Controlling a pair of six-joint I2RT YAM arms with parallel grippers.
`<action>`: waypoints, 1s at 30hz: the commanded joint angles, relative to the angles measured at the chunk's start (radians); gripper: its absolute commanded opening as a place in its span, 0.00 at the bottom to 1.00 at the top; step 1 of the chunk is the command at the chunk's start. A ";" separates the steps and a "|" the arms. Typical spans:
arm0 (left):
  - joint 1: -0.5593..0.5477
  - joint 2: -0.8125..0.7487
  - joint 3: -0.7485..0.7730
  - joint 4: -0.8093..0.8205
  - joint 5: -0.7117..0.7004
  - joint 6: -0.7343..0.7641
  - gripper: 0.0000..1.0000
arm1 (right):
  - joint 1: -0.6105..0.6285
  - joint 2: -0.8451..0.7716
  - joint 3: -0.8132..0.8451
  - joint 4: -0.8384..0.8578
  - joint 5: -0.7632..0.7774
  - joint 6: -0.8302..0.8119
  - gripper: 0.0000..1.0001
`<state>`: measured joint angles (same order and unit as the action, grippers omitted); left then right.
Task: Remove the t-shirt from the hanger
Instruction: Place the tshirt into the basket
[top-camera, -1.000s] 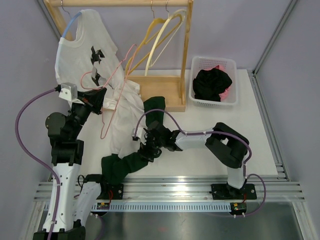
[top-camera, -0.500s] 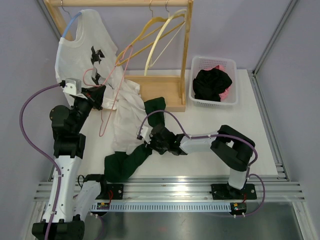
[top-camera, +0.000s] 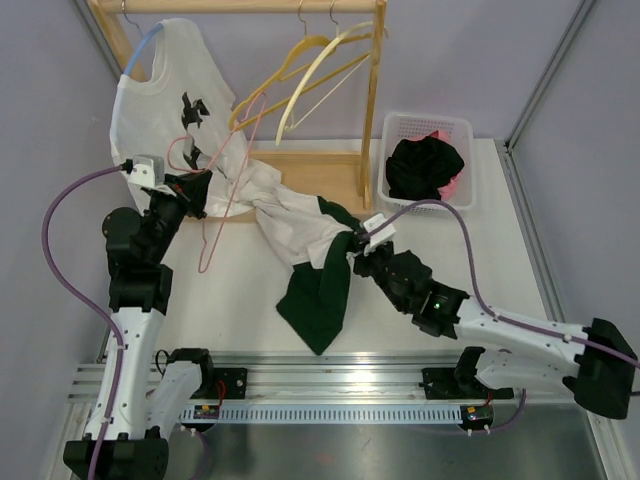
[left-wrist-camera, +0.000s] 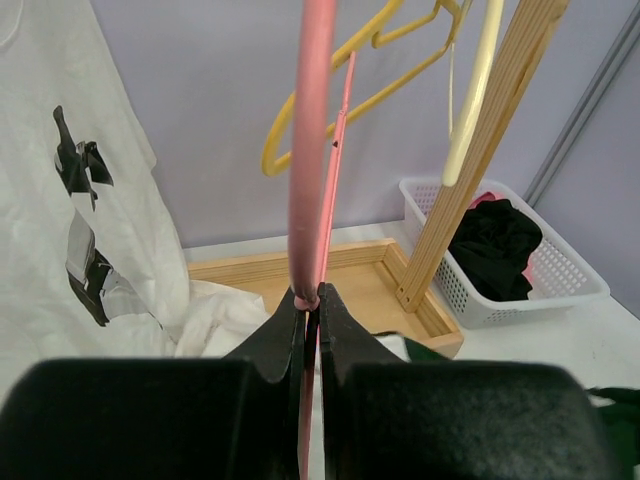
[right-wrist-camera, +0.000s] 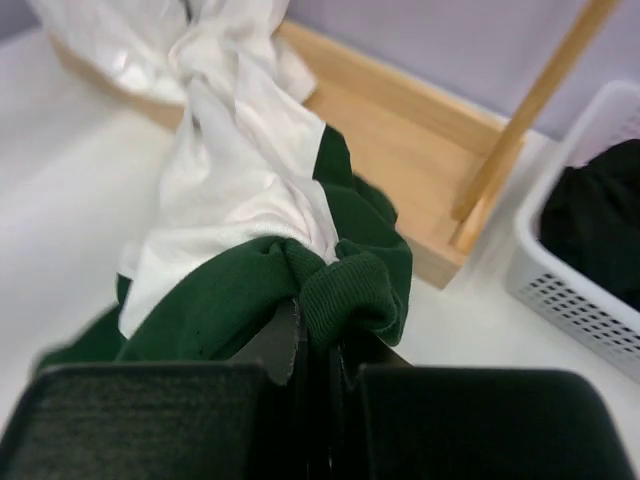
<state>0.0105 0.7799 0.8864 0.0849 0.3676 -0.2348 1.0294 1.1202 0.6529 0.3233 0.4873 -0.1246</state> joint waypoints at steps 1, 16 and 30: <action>0.002 -0.010 -0.006 0.069 -0.048 0.003 0.00 | 0.000 -0.164 -0.019 0.025 0.158 0.059 0.00; 0.002 -0.016 -0.014 0.070 -0.041 -0.008 0.00 | 0.000 -0.030 0.172 -0.236 -0.136 0.088 0.00; 0.002 0.002 -0.020 0.079 -0.013 -0.014 0.00 | -0.218 0.553 0.418 -0.140 -0.265 0.221 0.79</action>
<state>0.0105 0.7818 0.8730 0.0849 0.3439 -0.2417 0.8581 1.6188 1.0065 0.0635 0.2859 0.0448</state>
